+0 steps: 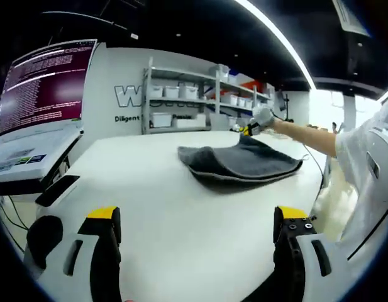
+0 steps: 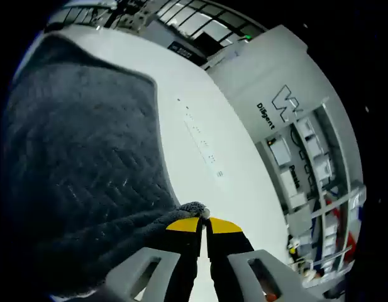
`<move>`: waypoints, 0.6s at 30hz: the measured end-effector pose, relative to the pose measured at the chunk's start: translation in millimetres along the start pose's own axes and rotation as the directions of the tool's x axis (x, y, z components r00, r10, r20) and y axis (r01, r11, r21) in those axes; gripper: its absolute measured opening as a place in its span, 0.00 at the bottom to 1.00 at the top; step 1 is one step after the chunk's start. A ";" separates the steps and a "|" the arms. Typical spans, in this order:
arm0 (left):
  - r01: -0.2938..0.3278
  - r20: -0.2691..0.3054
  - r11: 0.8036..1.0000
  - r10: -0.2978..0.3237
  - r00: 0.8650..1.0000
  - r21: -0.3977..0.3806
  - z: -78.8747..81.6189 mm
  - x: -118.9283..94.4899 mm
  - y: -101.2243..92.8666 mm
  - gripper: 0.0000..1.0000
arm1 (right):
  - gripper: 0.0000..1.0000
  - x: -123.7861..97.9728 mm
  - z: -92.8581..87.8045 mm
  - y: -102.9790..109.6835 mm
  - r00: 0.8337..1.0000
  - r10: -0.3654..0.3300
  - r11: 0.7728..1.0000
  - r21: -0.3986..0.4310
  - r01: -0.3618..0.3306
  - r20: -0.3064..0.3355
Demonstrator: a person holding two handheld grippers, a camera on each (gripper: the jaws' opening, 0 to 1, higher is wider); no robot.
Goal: Open the folded towel by lifting each exposed corner and separating the folded layers until the towel lies flat within the target outline without major curled edges
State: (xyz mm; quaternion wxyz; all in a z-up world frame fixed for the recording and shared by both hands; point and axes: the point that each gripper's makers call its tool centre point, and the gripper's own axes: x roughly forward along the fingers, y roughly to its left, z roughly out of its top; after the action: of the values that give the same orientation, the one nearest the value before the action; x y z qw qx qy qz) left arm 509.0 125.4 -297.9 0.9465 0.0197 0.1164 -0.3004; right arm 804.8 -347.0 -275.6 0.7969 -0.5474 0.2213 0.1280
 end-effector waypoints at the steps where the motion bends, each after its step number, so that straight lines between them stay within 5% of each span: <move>1: -0.004 0.003 1.000 0.004 1.000 -0.001 0.0 -1.4 0.1 0.99 | 0.00 9.0 8.7 -5.1 1.000 -0.019 0.998 -0.058 0.019 0.004; 5: -0.020 0.007 1.000 0.020 1.000 -0.002 -0.6 -7.1 0.2 0.99 | 0.00 36.9 37.3 -11.6 0.998 -0.053 0.993 -0.102 0.057 0.037; 11: -0.038 0.012 0.999 0.038 0.999 -0.024 -3.5 -12.5 5.2 0.99 | 0.01 42.2 38.0 -8.0 0.998 -0.047 0.995 -0.087 0.050 0.028; 15: -0.029 0.005 0.999 0.029 1.000 -0.024 -4.3 -5.9 7.1 0.99 | 0.17 18.5 31.4 -17.2 0.995 -0.040 0.994 0.101 0.030 0.094; 18: -0.003 0.007 1.000 0.003 1.000 -0.010 -2.2 1.5 0.9 0.99 | 0.30 -20.0 32.7 -33.2 0.968 -0.075 0.937 0.349 -0.014 0.239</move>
State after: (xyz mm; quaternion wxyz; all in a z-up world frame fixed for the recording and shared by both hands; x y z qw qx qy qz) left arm 510.3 125.5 -300.5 0.9475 0.0139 0.1145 -0.2983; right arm 809.2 -328.1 -228.7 0.9043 -0.3809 0.1303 0.1421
